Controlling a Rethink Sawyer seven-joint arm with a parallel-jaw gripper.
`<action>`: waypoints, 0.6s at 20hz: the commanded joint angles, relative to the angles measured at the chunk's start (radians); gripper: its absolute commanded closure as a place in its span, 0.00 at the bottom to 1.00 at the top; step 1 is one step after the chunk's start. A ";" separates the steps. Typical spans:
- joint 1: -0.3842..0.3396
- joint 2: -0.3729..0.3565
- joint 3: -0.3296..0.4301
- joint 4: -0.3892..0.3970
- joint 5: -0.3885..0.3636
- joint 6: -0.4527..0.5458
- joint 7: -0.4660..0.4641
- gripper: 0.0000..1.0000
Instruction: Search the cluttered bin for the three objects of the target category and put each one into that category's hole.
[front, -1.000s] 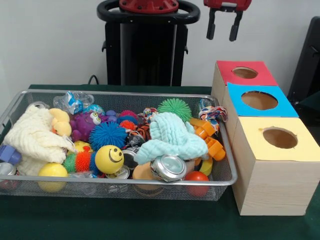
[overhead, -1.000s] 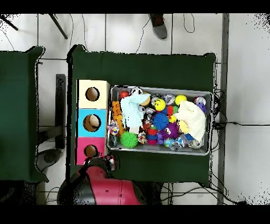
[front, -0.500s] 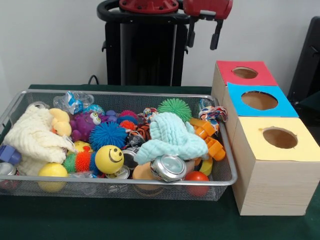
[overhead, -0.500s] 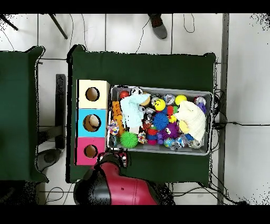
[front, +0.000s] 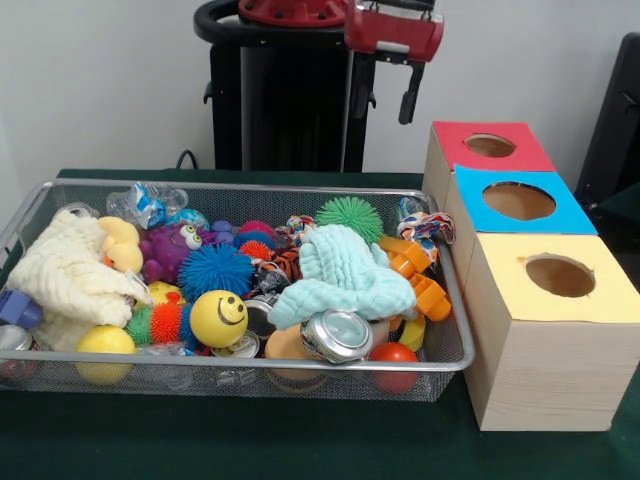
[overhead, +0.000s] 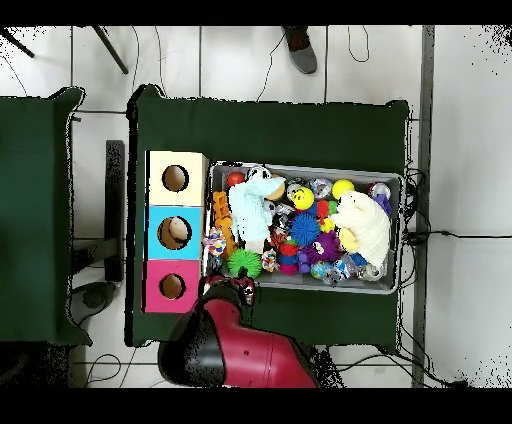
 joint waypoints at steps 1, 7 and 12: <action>-0.055 0.092 0.070 0.032 0.031 -0.124 0.273 0.00; -0.062 0.101 0.101 0.066 0.066 -0.230 0.354 0.00; -0.042 0.120 0.105 0.063 0.097 -0.266 0.398 0.00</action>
